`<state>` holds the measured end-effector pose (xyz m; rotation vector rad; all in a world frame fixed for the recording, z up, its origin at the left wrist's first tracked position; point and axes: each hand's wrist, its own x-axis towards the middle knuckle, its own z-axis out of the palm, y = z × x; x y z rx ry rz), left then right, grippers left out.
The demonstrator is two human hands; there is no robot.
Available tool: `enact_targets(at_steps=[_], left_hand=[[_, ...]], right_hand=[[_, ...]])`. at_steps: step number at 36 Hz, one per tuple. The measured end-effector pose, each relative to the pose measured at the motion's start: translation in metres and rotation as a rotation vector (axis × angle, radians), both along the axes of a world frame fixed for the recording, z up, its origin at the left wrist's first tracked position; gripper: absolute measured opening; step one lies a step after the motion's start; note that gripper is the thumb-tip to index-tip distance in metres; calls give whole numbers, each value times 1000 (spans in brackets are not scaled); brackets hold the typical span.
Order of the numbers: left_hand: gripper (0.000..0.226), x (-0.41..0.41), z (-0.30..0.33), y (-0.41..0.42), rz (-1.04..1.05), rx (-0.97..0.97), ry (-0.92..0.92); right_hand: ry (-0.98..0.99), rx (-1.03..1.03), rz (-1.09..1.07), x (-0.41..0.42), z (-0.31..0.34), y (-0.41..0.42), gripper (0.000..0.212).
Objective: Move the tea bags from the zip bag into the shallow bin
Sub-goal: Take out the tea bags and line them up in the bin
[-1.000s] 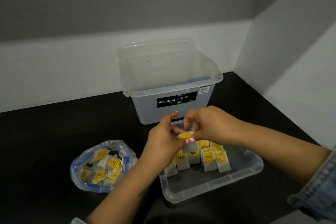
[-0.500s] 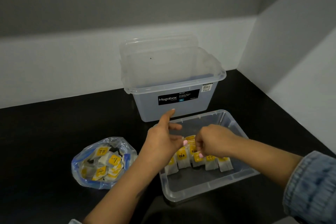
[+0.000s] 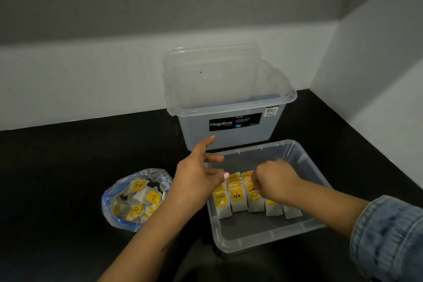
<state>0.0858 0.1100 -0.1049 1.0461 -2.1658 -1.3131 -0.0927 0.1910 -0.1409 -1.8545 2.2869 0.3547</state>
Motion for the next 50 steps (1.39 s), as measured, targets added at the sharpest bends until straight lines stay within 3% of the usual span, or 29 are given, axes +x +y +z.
enact_targets(at_steps=[9, 13, 19, 26, 30, 34, 40, 44, 50], left_hand=[[50, 36, 17, -27, 77, -86, 37], [40, 59, 25, -44, 124, -183, -37], [28, 99, 22, -64, 216, -279, -176], [22, 134, 6, -75, 216, -226, -414], [27, 144, -4, -79, 226, -214, -433], [38, 147, -12, -81, 245, -224, -446], [35, 150, -20, -85, 230, -258, -479], [36, 152, -23, -87, 209, -268, -470], [35, 155, -25, -86, 177, -299, -465]], right_hand=[[-41, -20, -47, 3, 22, -4, 15], [-149, -108, -110, 14, 45, -14, 8], [-311, -233, -105, 51, 75, -36, 13], [-474, -260, -47, 118, 85, -55, 11], [-480, -223, -57, 156, 71, -67, 12], [-360, -153, -81, 188, 46, -83, 20], [-254, 69, -185, 216, 4, -112, 31], [-296, 296, -282, 222, -6, -132, 54], [-170, 305, -239, 226, -15, -139, 52]])
